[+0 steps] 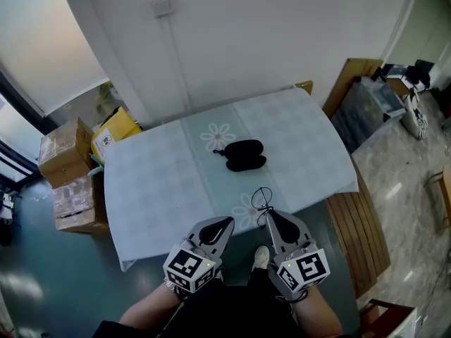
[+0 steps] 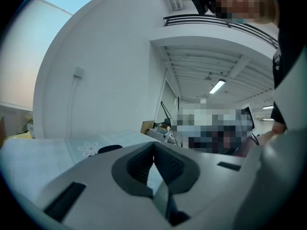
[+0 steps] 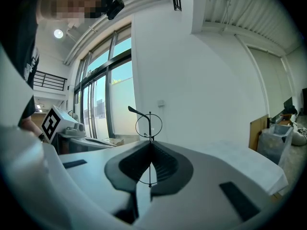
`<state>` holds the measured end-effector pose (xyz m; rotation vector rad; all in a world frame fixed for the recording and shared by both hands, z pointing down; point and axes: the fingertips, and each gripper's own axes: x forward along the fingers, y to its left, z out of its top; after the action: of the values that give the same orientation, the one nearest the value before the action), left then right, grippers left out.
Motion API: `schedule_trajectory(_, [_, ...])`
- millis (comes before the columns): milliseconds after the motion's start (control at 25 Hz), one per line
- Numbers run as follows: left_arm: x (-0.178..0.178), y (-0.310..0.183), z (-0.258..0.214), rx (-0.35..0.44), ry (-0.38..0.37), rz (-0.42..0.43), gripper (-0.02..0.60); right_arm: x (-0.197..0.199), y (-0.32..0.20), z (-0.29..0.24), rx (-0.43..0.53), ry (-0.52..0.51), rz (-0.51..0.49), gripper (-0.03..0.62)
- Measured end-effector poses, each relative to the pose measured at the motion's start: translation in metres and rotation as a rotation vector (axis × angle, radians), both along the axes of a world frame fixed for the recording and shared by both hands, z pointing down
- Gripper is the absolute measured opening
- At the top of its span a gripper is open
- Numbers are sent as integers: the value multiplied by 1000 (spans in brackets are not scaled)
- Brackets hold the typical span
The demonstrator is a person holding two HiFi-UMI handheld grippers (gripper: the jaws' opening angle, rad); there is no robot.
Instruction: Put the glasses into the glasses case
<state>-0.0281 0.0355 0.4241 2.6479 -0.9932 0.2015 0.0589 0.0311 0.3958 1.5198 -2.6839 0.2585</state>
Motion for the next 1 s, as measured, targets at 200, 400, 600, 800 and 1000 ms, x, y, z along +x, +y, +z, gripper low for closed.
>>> schedule_trajectory(200, [13,-7,1,1,-9,-40,26,13,-13,2,0,-4,-44,27])
schedule_trajectory(400, [27,-14,0,8,-25,-89,26,29,-25,4,8,-7,-95,28])
schedule_trajectory(600, [43,-21,0,9,-36,-142,26,43,-39,7,7,-17,-153,26])
schedule_trajectory(800, [59,-30,1,10,-40,-199,26,54,-55,9,11,-12,-222,26])
schedule_trajectory(1000, [70,-35,3,4,-44,-254,26,62,-67,14,5,-6,-284,26])
